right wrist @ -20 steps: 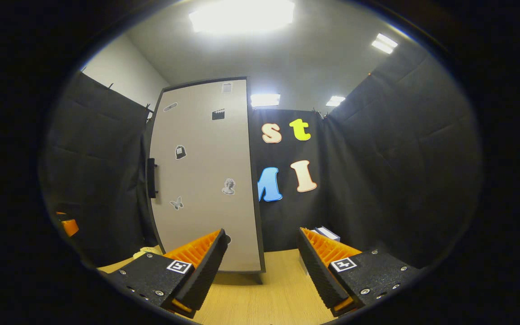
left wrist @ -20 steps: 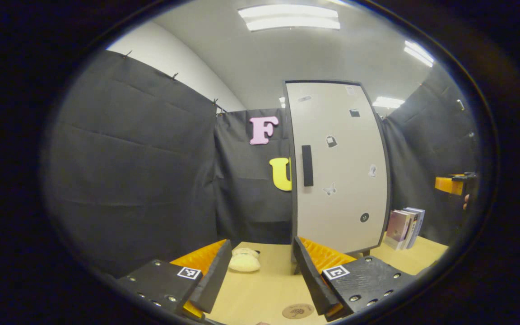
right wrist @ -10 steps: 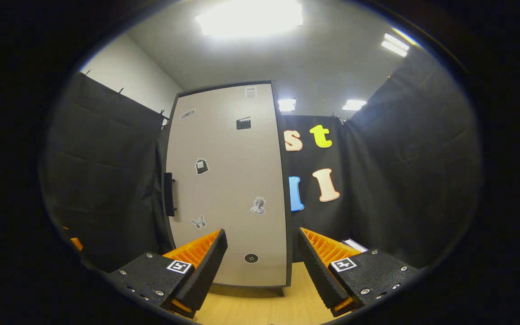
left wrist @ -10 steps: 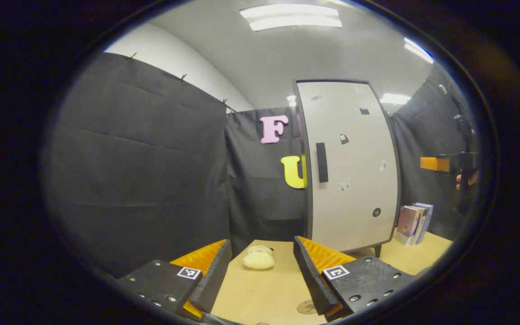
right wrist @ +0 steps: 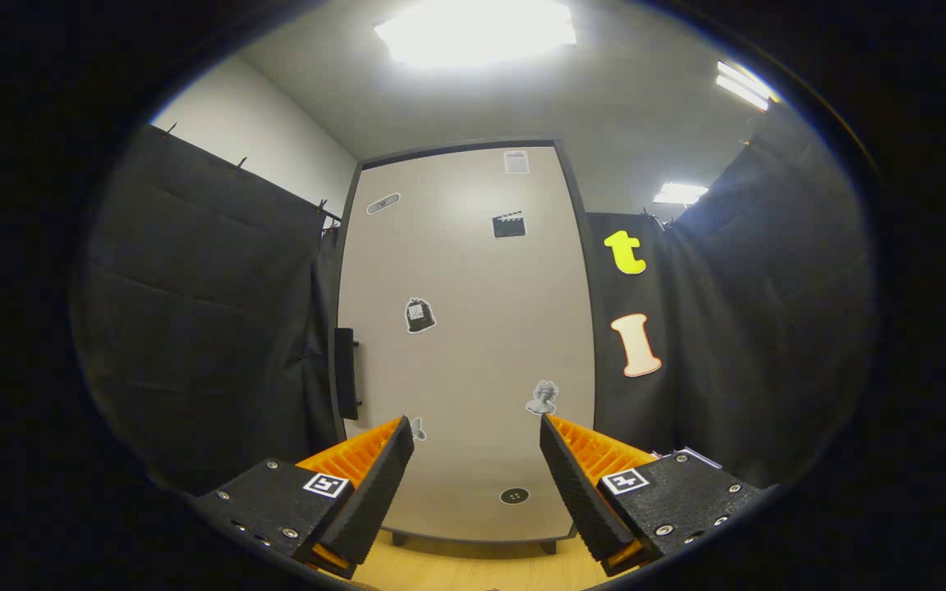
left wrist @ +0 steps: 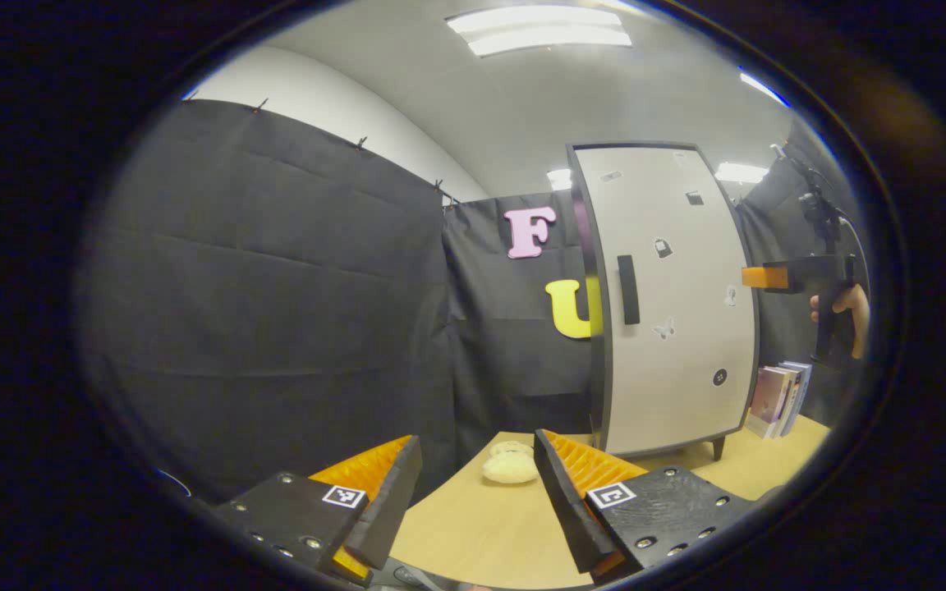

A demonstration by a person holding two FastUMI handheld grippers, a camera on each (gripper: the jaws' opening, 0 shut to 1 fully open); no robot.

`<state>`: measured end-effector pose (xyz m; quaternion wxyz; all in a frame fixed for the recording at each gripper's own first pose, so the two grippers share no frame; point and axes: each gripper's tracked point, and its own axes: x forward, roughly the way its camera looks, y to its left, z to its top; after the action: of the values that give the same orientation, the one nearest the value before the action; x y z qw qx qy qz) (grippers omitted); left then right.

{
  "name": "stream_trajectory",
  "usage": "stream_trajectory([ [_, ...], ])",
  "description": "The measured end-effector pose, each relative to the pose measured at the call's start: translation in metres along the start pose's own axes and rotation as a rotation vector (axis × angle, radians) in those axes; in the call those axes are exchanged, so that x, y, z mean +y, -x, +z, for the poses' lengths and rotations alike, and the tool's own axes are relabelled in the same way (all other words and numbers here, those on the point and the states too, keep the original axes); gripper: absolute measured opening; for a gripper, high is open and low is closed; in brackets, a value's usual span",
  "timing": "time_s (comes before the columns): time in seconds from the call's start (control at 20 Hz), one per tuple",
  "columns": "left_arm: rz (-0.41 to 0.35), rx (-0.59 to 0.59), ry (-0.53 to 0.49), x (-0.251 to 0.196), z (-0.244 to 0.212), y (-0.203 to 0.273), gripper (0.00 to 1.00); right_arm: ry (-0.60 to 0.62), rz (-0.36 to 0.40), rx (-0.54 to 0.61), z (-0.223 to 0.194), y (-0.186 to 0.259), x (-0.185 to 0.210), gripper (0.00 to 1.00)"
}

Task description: Open the cabinet door with the right hand, grasp the bottle in the cabinet with the left hand and place it on the coaster, then close the cabinet door with the right hand.

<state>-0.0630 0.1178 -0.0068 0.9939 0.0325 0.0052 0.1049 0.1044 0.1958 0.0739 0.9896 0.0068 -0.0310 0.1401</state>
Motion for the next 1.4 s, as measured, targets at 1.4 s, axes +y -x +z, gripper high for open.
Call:
stream_trajectory([
  [1.4,0.173,0.064,0.043,0.103,-0.038,0.019,0.85,0.060,0.077,0.152,-0.033,-0.182,0.159,0.64],
])
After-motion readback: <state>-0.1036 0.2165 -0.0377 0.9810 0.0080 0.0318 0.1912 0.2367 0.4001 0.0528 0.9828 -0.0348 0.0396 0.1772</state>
